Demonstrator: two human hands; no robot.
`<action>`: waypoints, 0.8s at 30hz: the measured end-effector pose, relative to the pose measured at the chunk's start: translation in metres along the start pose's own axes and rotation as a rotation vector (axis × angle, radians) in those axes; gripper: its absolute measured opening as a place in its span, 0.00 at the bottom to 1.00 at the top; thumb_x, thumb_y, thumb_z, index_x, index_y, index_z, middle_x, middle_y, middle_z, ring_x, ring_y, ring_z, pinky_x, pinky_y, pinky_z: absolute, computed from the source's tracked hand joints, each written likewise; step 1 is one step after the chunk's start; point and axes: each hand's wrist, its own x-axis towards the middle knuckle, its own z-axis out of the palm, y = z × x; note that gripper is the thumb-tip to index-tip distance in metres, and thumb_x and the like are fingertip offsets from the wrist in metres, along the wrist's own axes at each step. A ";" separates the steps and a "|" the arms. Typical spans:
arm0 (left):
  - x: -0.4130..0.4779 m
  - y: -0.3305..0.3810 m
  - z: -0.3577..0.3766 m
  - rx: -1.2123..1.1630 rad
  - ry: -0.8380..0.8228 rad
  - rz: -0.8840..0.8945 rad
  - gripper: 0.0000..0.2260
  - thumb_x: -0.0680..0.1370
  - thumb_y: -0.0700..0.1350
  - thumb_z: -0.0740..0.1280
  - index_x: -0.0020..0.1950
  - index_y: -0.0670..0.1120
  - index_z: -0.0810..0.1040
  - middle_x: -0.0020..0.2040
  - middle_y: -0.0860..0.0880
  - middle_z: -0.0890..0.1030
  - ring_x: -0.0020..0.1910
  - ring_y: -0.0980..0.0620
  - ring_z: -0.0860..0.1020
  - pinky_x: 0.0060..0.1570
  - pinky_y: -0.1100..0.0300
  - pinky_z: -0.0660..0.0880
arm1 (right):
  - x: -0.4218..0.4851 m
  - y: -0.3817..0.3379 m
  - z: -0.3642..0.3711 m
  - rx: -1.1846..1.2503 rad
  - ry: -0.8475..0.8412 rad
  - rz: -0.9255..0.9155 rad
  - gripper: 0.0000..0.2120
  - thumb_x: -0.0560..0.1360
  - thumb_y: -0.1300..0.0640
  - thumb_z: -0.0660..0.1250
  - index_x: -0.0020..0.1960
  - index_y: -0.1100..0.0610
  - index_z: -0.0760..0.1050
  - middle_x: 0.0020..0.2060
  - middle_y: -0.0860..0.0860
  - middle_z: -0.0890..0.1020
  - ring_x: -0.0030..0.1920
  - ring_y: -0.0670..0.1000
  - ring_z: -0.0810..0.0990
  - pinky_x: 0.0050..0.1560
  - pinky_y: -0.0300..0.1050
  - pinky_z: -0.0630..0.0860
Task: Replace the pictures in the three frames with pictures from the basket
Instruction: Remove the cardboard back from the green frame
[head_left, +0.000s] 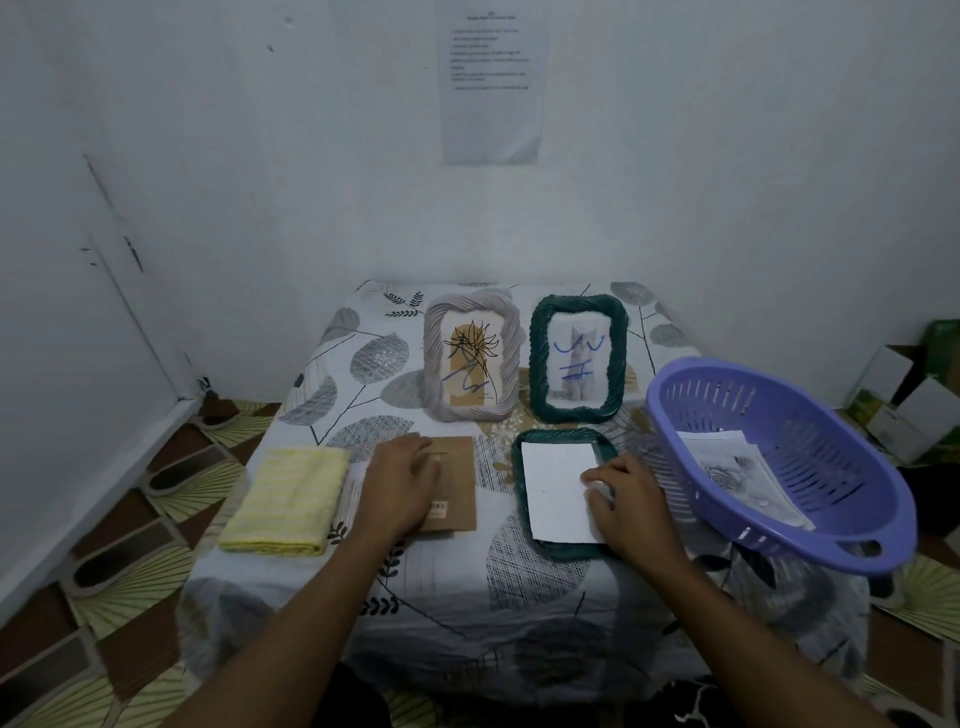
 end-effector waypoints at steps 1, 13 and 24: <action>-0.002 0.000 0.004 0.036 -0.039 0.033 0.17 0.77 0.46 0.64 0.62 0.40 0.77 0.64 0.41 0.76 0.64 0.44 0.72 0.61 0.57 0.65 | 0.000 0.000 0.000 0.000 0.001 0.000 0.11 0.73 0.62 0.69 0.54 0.59 0.82 0.48 0.54 0.76 0.50 0.57 0.75 0.52 0.48 0.71; -0.008 -0.015 0.012 0.255 -0.151 0.137 0.19 0.79 0.47 0.63 0.68 0.44 0.73 0.71 0.44 0.70 0.69 0.46 0.68 0.67 0.55 0.64 | -0.003 0.002 0.000 0.059 0.043 -0.013 0.10 0.74 0.64 0.66 0.54 0.61 0.82 0.47 0.52 0.75 0.49 0.52 0.74 0.52 0.43 0.70; -0.010 0.040 0.051 0.222 -0.085 0.235 0.13 0.76 0.52 0.63 0.53 0.46 0.81 0.55 0.50 0.78 0.55 0.50 0.73 0.55 0.52 0.73 | -0.005 0.000 -0.001 0.104 0.077 0.011 0.09 0.76 0.64 0.65 0.53 0.62 0.82 0.49 0.53 0.77 0.49 0.50 0.74 0.52 0.40 0.67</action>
